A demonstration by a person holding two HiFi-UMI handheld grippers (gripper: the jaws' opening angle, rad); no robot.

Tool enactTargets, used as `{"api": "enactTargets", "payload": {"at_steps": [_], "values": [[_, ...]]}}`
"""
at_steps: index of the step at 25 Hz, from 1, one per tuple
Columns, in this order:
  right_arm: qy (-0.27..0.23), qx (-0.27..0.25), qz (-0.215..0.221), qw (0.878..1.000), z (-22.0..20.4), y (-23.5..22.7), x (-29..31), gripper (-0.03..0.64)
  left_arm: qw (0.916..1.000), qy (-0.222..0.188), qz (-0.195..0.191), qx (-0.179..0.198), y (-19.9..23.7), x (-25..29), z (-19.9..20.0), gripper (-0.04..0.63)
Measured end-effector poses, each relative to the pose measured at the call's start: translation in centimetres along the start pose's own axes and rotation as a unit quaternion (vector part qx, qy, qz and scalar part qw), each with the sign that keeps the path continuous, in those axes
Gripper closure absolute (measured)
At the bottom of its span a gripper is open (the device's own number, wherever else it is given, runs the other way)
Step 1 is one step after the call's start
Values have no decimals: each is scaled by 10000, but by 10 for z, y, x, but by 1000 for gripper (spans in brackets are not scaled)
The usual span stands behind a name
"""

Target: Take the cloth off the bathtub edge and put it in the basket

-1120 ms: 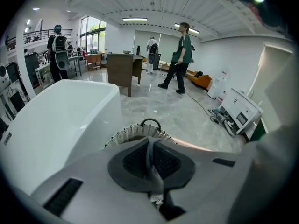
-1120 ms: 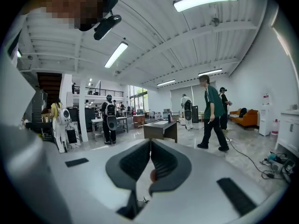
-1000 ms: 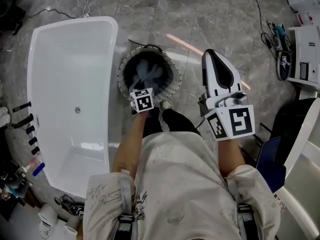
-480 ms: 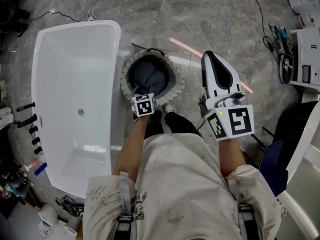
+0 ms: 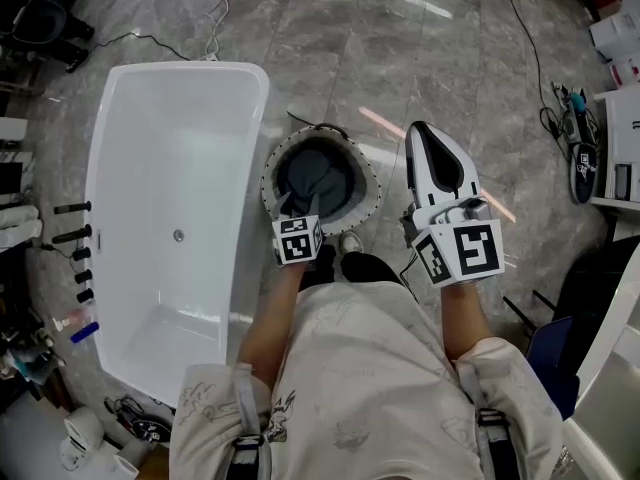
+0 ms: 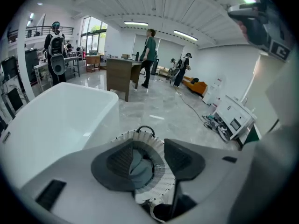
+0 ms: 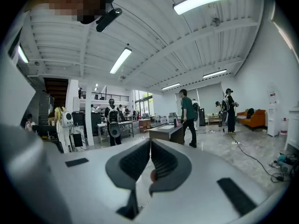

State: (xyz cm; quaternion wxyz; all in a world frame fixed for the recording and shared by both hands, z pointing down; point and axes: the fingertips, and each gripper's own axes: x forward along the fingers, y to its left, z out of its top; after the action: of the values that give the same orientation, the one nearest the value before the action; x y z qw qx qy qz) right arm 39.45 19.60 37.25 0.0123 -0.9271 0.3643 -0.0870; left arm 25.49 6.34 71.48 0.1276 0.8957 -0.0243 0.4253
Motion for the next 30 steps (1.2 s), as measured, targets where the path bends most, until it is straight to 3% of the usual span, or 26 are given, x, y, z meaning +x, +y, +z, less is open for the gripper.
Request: {"api": "enactTargets", "payload": {"at_steps": [15, 23, 30], "values": [[-254, -30, 274, 9993, 21, 21, 19, 627, 9910, -1317, 258, -26, 23, -82, 102, 397], [-390, -109, 427, 9983, 40, 35, 33, 627, 9743, -2215, 409, 0, 34, -140, 174, 399], [-556, -215, 668, 9960, 57, 55, 50, 627, 9540, -2861, 675, 589, 35, -188, 223, 399]]}}
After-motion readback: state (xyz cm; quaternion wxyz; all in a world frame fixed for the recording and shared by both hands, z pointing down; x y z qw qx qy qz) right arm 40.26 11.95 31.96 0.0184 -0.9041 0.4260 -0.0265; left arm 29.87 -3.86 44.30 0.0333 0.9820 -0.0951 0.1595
